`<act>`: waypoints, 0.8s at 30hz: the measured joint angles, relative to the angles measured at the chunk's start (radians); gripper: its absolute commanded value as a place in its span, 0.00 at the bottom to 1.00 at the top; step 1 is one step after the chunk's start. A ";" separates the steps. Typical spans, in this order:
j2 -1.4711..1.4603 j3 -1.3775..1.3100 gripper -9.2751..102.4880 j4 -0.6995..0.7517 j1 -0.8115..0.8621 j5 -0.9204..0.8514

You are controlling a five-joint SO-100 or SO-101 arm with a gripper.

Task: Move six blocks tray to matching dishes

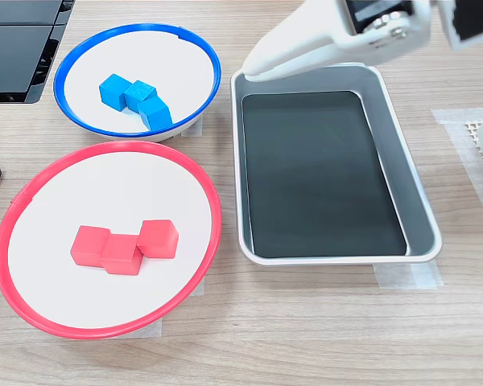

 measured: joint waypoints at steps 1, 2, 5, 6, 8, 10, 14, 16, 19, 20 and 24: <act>0.049 0.041 0.08 -0.012 -0.002 0.067; 0.137 0.095 0.08 -0.002 0.006 0.147; 0.331 0.189 0.08 0.156 0.018 0.295; 0.393 0.199 0.08 0.222 0.015 0.319; 0.474 0.207 0.08 0.357 0.012 0.337; 0.528 0.210 0.08 0.471 0.012 0.344; 0.624 0.210 0.08 0.630 0.017 0.373; 0.630 0.210 0.08 0.672 0.020 0.383; 0.630 0.210 0.08 0.689 0.025 0.394; 0.630 0.210 0.08 0.690 0.028 0.400; 0.630 0.210 0.08 0.692 0.034 0.407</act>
